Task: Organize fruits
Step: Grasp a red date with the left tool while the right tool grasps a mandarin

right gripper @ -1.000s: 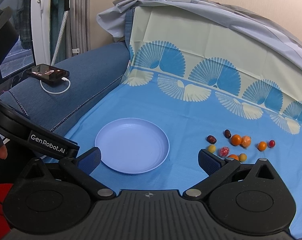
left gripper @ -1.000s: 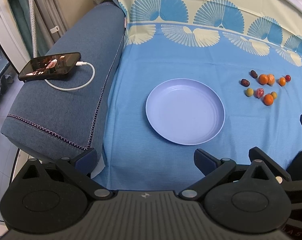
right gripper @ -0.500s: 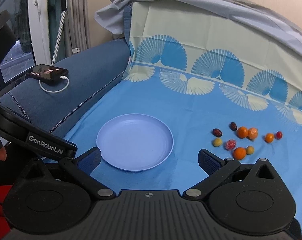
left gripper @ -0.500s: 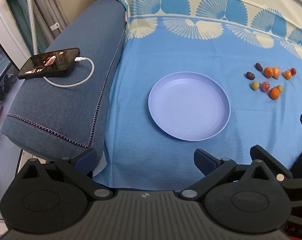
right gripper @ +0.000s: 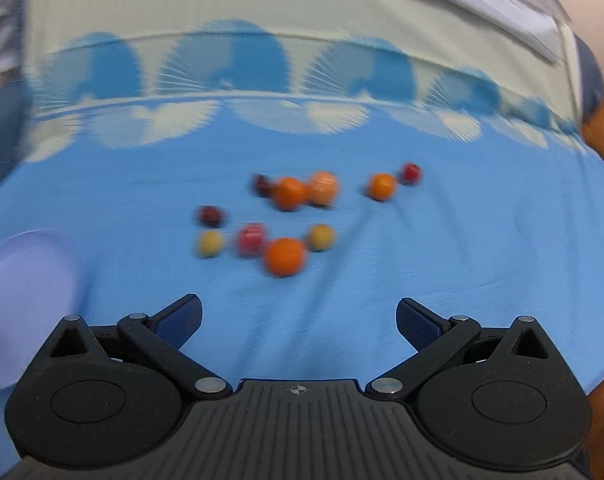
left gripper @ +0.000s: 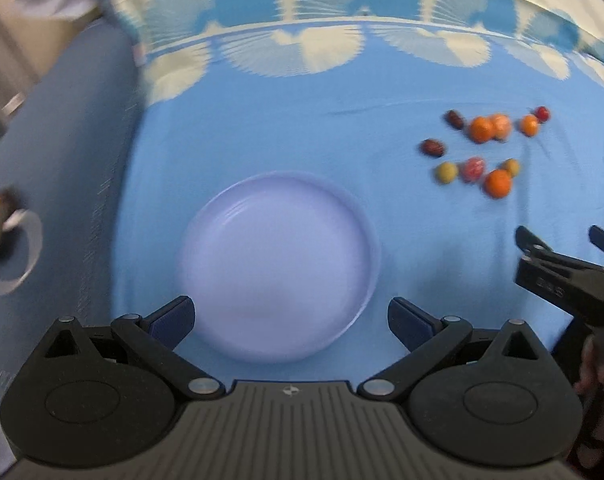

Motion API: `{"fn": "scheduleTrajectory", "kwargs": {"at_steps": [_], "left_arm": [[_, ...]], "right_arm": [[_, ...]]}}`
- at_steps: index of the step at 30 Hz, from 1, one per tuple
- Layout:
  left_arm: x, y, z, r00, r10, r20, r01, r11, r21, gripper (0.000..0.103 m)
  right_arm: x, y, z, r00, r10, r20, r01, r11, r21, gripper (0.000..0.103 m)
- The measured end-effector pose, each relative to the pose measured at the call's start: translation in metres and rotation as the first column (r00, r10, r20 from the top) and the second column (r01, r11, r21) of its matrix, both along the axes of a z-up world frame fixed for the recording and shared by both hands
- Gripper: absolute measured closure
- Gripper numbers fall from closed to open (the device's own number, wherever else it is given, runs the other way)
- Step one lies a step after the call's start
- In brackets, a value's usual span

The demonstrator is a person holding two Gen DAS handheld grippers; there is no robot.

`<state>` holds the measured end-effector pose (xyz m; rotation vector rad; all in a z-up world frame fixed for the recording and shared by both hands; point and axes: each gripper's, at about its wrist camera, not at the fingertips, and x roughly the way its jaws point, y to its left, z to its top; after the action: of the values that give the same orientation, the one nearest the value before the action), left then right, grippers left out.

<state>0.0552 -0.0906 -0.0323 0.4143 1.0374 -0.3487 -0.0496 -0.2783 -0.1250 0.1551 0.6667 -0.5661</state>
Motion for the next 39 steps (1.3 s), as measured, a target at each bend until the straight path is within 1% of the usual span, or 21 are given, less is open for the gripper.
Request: {"fn": "scheduleTrajectory", "kwargs": {"at_steps": [2,5,7,8,9,10,11,13,17,19,20,24,25,26,27,28,29,31,33,36,39], "left_arm": [[0.012,-0.024,-0.009,0.999,-0.033,0.007,0.033,0.999,-0.003,0.0],[0.038,-0.057,-0.023,0.999,-0.049,0.007,0.049,0.999,-0.005,0.0],[0.057,-0.077,-0.032,0.999,-0.05,-0.002,0.05,0.999,-0.014,0.0],[0.068,-0.087,-0.036,0.999,-0.051,-0.009,0.05,0.999,-0.013,0.0],[0.079,-0.099,-0.042,0.999,-0.052,-0.015,0.052,0.999,-0.01,0.0],[0.089,-0.11,-0.047,0.998,-0.057,-0.014,0.057,0.998,-0.005,0.0],[0.098,-0.121,-0.053,0.998,-0.066,-0.009,0.066,0.998,0.003,0.0],[0.113,-0.144,-0.065,0.995,-0.096,-0.015,0.097,0.995,0.02,0.0],[0.131,-0.183,-0.094,0.983,-0.176,-0.057,0.179,0.983,0.045,0.0],[0.138,-0.199,-0.108,0.978,-0.198,-0.063,0.202,0.978,0.059,0.0],[0.141,-0.203,-0.114,0.977,-0.201,-0.066,0.205,0.977,0.066,0.0],[0.152,-0.219,-0.136,0.969,-0.215,-0.121,0.224,0.972,0.066,0.002],[0.153,-0.218,-0.138,0.967,-0.218,-0.13,0.226,0.973,0.048,0.011],[0.155,-0.218,-0.139,0.964,-0.223,-0.148,0.228,0.974,0.017,0.027],[0.156,-0.218,-0.137,0.958,-0.231,-0.17,0.23,0.973,-0.024,0.037],[0.154,-0.218,-0.134,0.956,-0.239,-0.169,0.234,0.971,-0.05,0.063],[0.151,-0.22,-0.13,0.958,-0.25,-0.142,0.247,0.968,-0.044,0.068],[0.145,-0.22,-0.121,0.96,-0.267,-0.079,0.267,0.964,-0.018,0.068],[0.141,-0.213,-0.108,0.963,-0.266,-0.053,0.264,0.964,-0.032,0.068],[0.128,-0.19,-0.077,0.973,-0.231,-0.008,0.23,0.971,-0.067,0.068],[0.107,-0.154,-0.043,0.982,-0.187,0.035,0.189,0.979,-0.08,0.068]], "right_arm": [[0.016,-0.023,-0.018,1.0,-0.014,0.002,0.014,0.998,0.067,0.001],[0.038,-0.035,-0.04,1.0,0.006,-0.004,-0.005,0.988,0.157,0.001],[0.054,-0.033,-0.05,1.0,0.013,-0.002,-0.013,0.99,0.143,0.001],[0.062,-0.033,-0.055,1.0,0.014,0.0,-0.014,0.993,0.119,0.006],[0.068,-0.033,-0.06,1.0,0.024,0.001,-0.024,0.996,0.09,0.012],[0.076,-0.034,-0.065,0.999,0.042,-0.004,-0.042,0.995,0.093,0.036],[0.079,-0.035,-0.068,0.998,0.063,-0.017,-0.062,0.993,0.096,0.056],[0.075,-0.039,-0.065,0.998,0.057,-0.008,-0.056,0.994,0.098,0.067],[0.059,-0.065,-0.064,0.996,-0.087,-0.021,0.088,0.995,0.045,0.067],[0.057,-0.083,-0.068,0.988,-0.15,-0.025,0.152,0.985,0.081,0.067],[0.057,-0.086,-0.069,0.987,-0.158,-0.014,0.159,0.982,0.1,0.066],[0.062,-0.076,-0.07,0.99,-0.138,-0.024,0.138,0.99,0.027,0.064],[0.062,-0.077,-0.071,0.99,-0.139,-0.017,0.14,0.99,0.028,0.064],[0.063,-0.077,-0.072,0.99,-0.138,-0.012,0.138,0.99,0.025,0.064],[0.064,-0.076,-0.072,0.991,-0.134,-0.012,0.134,0.991,0.016,0.064],[0.065,-0.076,-0.073,0.991,-0.132,-0.01,0.132,0.991,0.011,0.066],[0.066,-0.076,-0.072,0.992,-0.13,-0.004,0.13,0.991,0.015,0.067],[0.061,-0.078,-0.069,0.992,-0.125,0.028,0.124,0.992,0.031,0.067],[0.057,-0.074,-0.062,0.989,-0.129,0.069,0.13,0.991,-0.013,0.067],[0.051,-0.074,-0.052,0.981,-0.147,0.129,0.156,0.985,-0.067,0.067],[0.045,-0.075,-0.046,0.977,-0.167,0.133,0.178,0.981,-0.073,0.067]]}}
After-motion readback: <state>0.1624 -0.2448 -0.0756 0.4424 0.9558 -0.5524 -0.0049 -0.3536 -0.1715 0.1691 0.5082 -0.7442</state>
